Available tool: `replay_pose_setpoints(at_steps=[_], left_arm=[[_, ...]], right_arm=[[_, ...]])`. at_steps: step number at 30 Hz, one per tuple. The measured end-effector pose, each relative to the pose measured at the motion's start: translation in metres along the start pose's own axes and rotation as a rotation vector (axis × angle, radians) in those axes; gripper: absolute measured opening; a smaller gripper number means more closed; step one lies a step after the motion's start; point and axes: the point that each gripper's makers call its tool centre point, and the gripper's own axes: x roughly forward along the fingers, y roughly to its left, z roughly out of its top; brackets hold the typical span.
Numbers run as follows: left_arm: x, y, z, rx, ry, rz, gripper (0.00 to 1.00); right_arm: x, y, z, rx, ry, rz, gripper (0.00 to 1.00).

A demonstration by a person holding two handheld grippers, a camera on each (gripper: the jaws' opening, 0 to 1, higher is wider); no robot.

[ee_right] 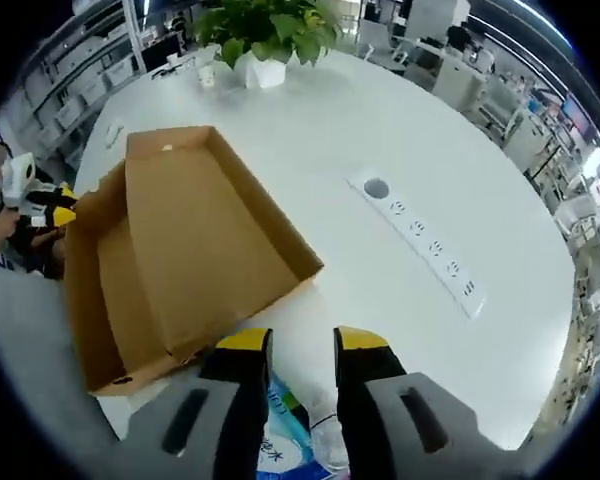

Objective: Operate the shoe box by opening the lid, removing the specified soft item, and placing it in the target area until the item is outside and the box remains undamaged.

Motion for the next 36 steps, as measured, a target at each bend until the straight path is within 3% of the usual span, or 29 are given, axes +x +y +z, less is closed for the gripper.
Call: replay_pose_setpoints(at_steps=[5,11,13,15,19,22,30,32,36], left_arm=[[0.000,0.003,0.000,-0.005,-0.006,0.028,0.04],[0.001,0.004,-0.002,-0.031,-0.035,0.025,0.04],[0.001,0.004,-0.002,-0.033,-0.043,0.029,0.03],[0.001,0.004,-0.002,-0.030,-0.046,0.032,0.03],[0.001,0.005,-0.002,-0.037,-0.053,0.033,0.03],[0.002,0.005,-0.002,-0.030,-0.049,0.036,0.03],[0.002,0.005,-0.002,-0.030,-0.050,0.036,0.03],[0.003,0.006,-0.002,-0.027,-0.049,0.038,0.03],[0.003,0.006,-0.002,-0.030,-0.048,0.037,0.02]], right_arm=[[0.014,-0.001,0.000,0.116,-0.008,-0.017,0.17],[0.034,0.007,0.001,0.246,-0.051,-0.020,0.16],[0.039,0.004,0.003,0.321,-0.088,-0.055,0.15],[0.046,0.008,0.004,0.417,-0.109,-0.040,0.14],[0.056,0.010,-0.002,0.457,-0.091,-0.045,0.13],[0.062,0.017,-0.003,0.538,-0.083,-0.012,0.10],[0.063,0.018,-0.012,0.594,-0.024,-0.015,0.08],[0.062,0.020,-0.017,0.535,0.005,-0.015,0.07],[0.058,0.019,-0.012,0.535,-0.013,-0.022,0.06]])
